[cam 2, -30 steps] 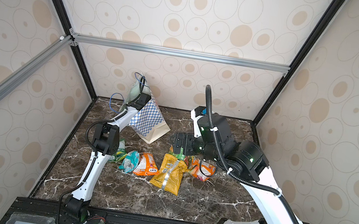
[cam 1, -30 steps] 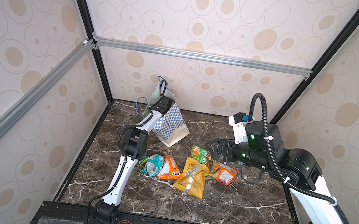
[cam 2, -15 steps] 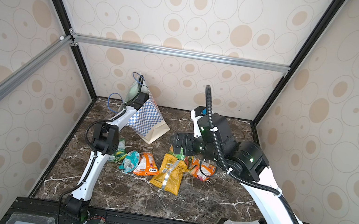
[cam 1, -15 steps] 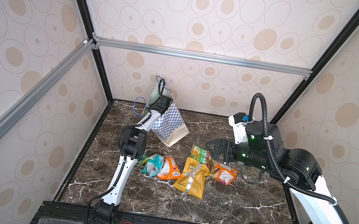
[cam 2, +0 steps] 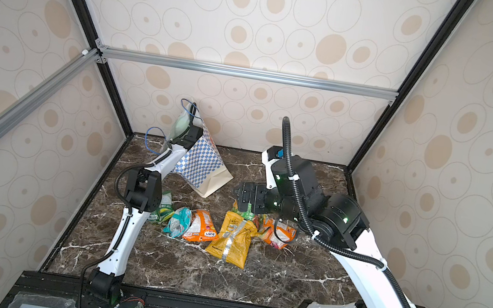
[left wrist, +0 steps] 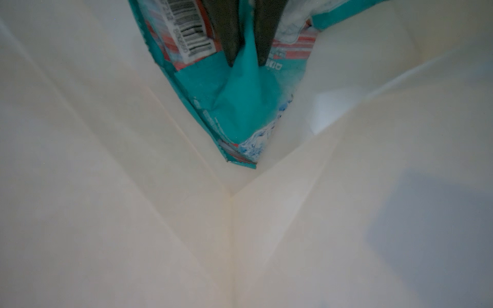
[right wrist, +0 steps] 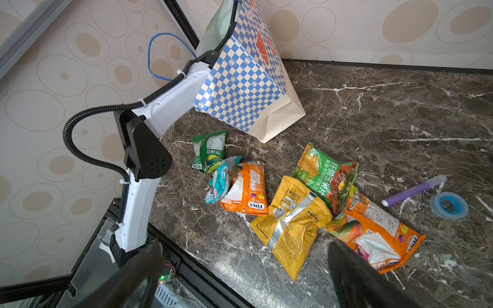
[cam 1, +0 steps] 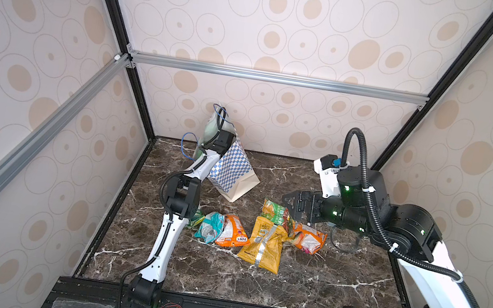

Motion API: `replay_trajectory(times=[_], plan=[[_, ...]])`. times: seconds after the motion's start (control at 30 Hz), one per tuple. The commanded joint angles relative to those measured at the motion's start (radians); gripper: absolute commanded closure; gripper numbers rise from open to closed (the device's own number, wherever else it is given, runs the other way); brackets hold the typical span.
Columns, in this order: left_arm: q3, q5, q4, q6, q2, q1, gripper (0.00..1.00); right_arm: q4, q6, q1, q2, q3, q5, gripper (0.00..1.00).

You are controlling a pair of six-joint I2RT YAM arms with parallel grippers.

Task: Take the snacks out of the paper bag
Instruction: Pick up the snack from the paper bag.

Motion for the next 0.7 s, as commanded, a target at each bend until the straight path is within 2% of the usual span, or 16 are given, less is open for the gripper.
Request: replay_trajectory(times=[0.0,0.27,0.67], plan=[[0.02,-0.046,-0.124,0.007,-0.074,0.008,1.0,0.007,0.007,0.007,-0.019,-0.009,-0.006,0.0],[0.027,-0.073,-0.154,-0.002,-0.158,0.007,1.0,0.027,0.014,0.007,-0.038,-0.04,-0.014,0.0],[0.11,-0.086,-0.176,-0.011,-0.22,0.007,1.0,0.04,0.018,0.007,-0.055,-0.058,-0.017,0.0]])
